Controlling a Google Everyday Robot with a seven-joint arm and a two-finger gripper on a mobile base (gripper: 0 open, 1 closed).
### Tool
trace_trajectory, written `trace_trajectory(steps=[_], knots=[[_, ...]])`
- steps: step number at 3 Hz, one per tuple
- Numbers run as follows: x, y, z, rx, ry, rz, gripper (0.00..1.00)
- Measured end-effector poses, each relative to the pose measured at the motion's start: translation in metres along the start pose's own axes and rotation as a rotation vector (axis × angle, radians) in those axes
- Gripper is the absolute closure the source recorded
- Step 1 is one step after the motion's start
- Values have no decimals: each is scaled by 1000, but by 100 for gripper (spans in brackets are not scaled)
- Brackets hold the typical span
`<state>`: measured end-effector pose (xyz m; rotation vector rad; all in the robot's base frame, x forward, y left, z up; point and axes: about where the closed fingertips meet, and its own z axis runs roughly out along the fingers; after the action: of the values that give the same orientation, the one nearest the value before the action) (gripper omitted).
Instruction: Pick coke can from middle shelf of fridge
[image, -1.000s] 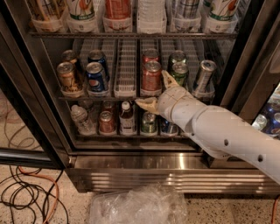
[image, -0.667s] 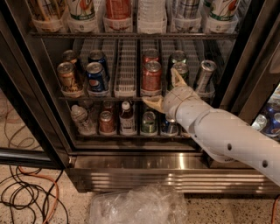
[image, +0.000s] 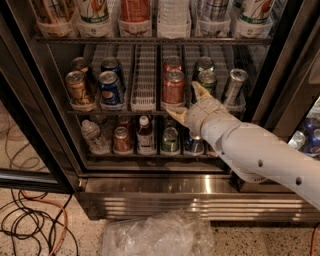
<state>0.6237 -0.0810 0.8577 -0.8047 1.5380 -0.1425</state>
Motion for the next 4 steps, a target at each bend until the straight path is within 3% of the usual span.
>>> trace_trajectory(steps=[1,3,4], knots=[[0,0,0,0,0,0,42],[-3,6,25,-17,-13,-7,10],[-9,12,47,-36,-34,-2,12]])
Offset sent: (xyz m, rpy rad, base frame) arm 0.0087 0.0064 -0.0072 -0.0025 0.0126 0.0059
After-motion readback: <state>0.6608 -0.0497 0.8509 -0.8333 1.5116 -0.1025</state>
